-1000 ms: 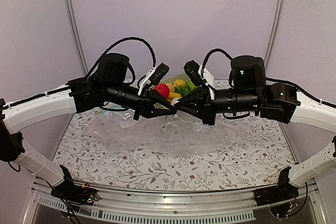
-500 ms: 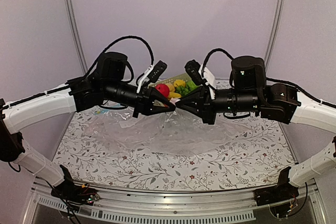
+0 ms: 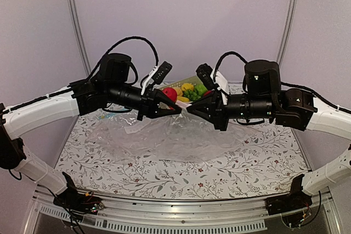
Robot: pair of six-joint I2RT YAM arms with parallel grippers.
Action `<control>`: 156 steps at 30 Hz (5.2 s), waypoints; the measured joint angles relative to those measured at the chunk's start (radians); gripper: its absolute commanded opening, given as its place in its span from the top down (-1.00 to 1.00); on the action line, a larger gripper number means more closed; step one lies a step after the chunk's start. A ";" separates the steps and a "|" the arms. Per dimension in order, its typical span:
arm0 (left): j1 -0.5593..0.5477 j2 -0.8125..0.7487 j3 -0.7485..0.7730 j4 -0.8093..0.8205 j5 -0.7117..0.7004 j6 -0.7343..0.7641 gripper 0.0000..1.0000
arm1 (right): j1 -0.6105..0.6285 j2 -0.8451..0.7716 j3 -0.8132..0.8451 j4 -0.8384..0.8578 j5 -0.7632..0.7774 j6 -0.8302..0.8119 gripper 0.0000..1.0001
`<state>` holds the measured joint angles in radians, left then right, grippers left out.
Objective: Place the food in the zip-top bag and seal the zipper
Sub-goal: Unzip the zipper from the zipper food storage bag, then pass from the left arm to the right
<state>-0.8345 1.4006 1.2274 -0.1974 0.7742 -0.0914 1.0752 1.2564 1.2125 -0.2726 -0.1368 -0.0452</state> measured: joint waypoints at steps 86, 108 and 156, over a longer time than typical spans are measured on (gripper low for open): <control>0.314 -0.151 0.000 -0.115 -0.097 0.088 1.00 | 0.000 -0.138 -0.100 -0.064 0.153 0.006 1.00; 0.363 -0.164 0.000 -0.114 -0.137 0.099 1.00 | 0.000 -0.177 -0.120 -0.076 0.181 0.023 1.00; 0.168 -0.058 0.027 -0.134 -0.018 0.109 1.00 | -0.036 0.110 0.219 -0.397 0.119 0.022 0.21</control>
<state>-0.6666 1.3430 1.2541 -0.3313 0.7567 0.0181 1.0393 1.3663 1.4315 -0.6693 -0.0177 -0.0231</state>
